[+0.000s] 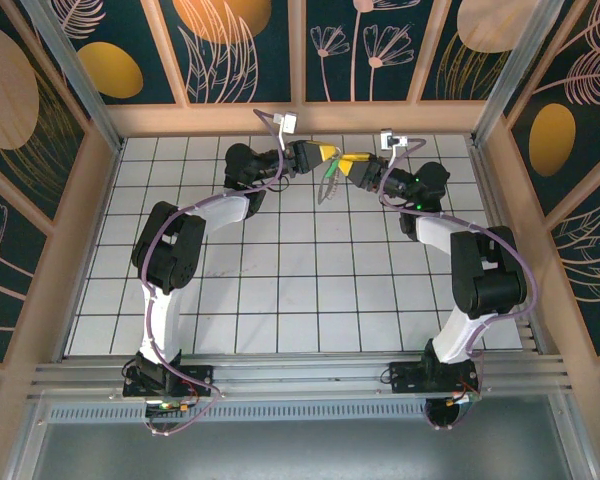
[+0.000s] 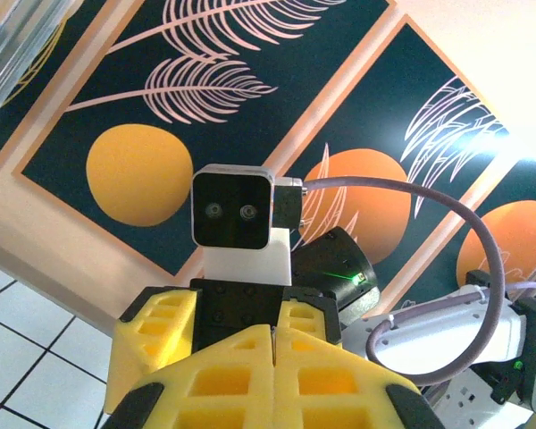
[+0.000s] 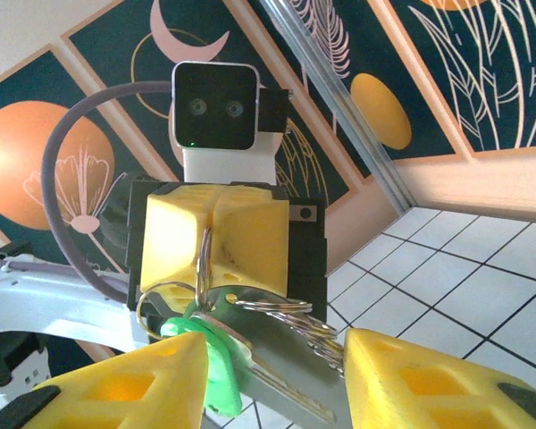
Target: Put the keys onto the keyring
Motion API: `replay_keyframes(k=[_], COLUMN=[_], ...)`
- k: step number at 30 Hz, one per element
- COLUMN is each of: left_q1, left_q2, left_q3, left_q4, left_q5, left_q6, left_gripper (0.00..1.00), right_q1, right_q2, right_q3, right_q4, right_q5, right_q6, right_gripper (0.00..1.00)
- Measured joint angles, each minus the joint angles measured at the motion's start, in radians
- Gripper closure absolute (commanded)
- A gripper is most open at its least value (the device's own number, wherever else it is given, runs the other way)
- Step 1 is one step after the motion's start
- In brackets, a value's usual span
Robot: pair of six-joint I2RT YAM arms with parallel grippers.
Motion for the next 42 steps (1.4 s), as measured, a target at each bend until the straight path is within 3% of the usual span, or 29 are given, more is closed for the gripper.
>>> replay_keyframes(k=[14,21,28,34,42], left_q1=[-0.007,-0.011,-0.011,-0.011,-0.011], left_q2=[0.011,0.023,0.024,0.024,0.024], left_q3=[0.013,0.019,0.021,0.021,0.021], left_q4=[0.0,-0.002,-0.002,-0.005,-0.005], left_q5=[0.004,0.004,0.003,0.002,0.002], left_q6=[-0.007,-0.007,-0.006,-0.006,-0.006], left_gripper=[1.0,1.0,1.0,1.0,1.0], right_q1=[0.002,0.002,0.002,0.004,0.01], right_q2=[0.0,-0.006,-0.046,-0.069,-0.069], right_q3=[0.0,-0.003,-0.023,-0.043,-0.06], right_q4=[0.021,0.021,0.006,-0.003,-0.011], right_q5=[-0.029,-0.036,-0.037,-0.039,-0.032], right_q6=[-0.004,-0.006,-0.014,-0.025,-0.033], right_gripper=[0.57,0.68,0.89,1.0,1.0])
